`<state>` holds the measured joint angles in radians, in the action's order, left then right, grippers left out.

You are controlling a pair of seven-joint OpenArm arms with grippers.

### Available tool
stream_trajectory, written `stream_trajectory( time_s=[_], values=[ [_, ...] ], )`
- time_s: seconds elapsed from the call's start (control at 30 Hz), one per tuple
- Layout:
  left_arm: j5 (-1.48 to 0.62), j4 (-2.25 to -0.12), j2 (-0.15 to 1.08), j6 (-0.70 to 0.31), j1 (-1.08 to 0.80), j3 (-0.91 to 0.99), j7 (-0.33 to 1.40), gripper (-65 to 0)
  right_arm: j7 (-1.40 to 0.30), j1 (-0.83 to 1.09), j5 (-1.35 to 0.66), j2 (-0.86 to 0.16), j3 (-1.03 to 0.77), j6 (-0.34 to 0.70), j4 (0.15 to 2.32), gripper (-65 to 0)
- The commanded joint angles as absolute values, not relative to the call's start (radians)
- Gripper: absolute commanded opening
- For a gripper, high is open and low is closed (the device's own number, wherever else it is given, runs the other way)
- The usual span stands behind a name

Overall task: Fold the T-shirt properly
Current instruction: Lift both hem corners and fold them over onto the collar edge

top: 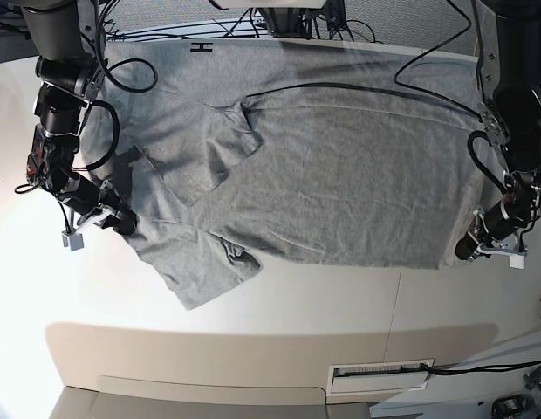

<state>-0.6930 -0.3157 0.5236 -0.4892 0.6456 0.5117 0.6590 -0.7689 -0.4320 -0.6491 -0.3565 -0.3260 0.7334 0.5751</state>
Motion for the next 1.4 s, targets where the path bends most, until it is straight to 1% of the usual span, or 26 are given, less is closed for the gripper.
stream_trajectory(
  time_s=[0.0, 0.07, 0.17, 0.27, 0.4, 0.5, 0.7, 0.9, 1.13, 1.27, 1.37],
  values=[
    [-0.711, -0.329, 0.543, -0.499, 0.678, 0.513, 0.646, -65.0, -0.811, -0.432, -0.602, -0.363, -0.322, 0.698, 0.57, -65.0],
    [-0.711, -0.329, 0.543, -0.501, 0.676, 0.513, 0.645, -65.0, -0.811, -0.432, -0.633, -0.363, -0.322, 0.698, 0.57, -65.0],
    [-0.711, -0.329, 0.546, -0.553, 0.673, 0.513, 0.642, -65.0, -0.811, -0.432, -0.663, -0.365, -0.323, 0.698, 0.58, -65.0],
    [-0.729, -0.33, 0.552, -0.579, 0.669, 0.513, 0.638, -65.0, -0.83, -0.432, -0.661, -0.366, -0.323, 0.698, 0.638, -65.0],
    [-0.781, -0.332, 0.567, -0.64, 0.662, 0.513, 0.662, -65.0, -0.875, -0.432, -0.662, -0.365, -0.322, 0.698, 0.727, -65.0],
    [-0.854, -0.337, 0.587, -0.679, 0.65, 0.513, 0.703, -65.0, -0.903, -0.429, -0.663, -0.365, -0.322, 0.698, 0.753, -65.0],
    [-0.995, -0.431, 0.624, -0.698, 0.575, 0.513, 0.827, -65.0, -0.91, -0.36, -0.712, -0.365, -0.323, 0.698, 0.813, -65.0],
    [-1.139, -0.598, 0.649, -0.698, 0.46, 0.513, 0.968, -65.0, -0.942, -0.226, -0.714, -0.366, -0.323, 0.698, 1.041, -65.0],
    [-1.146, -0.803, 0.684, -0.698, 0.31, 0.514, 0.981, -65.0, -0.987, -0.1, -0.714, -0.366, -0.323, 0.698, 1.322, -65.0],
    [-1.15, -0.865, 0.693, -0.698, 0.245, 0.514, 0.989, -65.0, -1.026, -0.058, -0.714, -0.365, -0.323, 0.698, 1.412, -65.0],
    [-1.19, -0.878, 0.697, -0.698, 0.216, 0.514, 1.03, -65.0, -1.044, -0.027, -0.714, -0.366, -0.323, 0.698, 1.45, -65.0]
  ],
)
